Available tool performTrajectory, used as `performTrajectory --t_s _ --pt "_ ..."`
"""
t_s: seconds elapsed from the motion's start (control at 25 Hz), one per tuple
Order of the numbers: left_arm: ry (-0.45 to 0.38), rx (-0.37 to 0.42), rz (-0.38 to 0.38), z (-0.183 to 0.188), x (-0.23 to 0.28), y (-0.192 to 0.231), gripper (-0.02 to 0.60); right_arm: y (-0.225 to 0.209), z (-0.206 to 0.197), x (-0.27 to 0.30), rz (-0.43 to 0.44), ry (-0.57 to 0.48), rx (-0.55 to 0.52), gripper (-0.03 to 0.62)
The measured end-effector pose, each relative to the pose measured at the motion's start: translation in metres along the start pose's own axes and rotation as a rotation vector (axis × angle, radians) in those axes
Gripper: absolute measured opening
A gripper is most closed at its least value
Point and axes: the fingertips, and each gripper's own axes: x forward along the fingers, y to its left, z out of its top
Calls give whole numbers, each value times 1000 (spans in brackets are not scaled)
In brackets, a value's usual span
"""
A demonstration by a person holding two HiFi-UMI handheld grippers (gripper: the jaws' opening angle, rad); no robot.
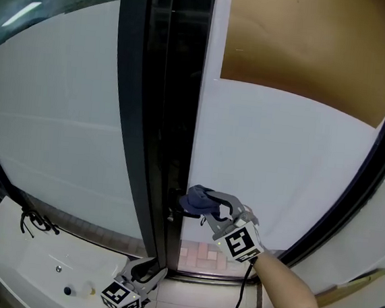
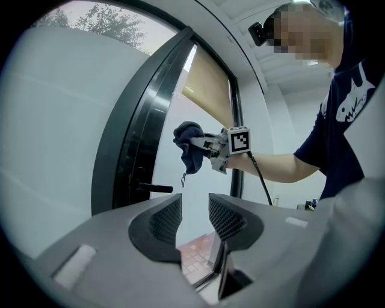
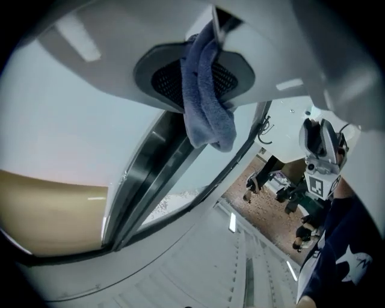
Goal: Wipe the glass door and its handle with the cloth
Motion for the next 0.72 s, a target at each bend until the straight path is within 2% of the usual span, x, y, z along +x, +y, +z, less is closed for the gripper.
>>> performTrajectory --t_s 0.16,0.44,0.56,0.72 --pt "-1 4 18 1 -10 11 135 -8 1 45 -7 53 -175 66" --pt "-13 -13 48 6 -27 27 135 12 -14 116 19 136 -540 66" --pt "-10 -18 45 4 -33 35 135 15 -17 131 -2 152 -632 66" --pt "3 -19 35 2 -37 43 135 14 -20 138 3 179 -680 66"
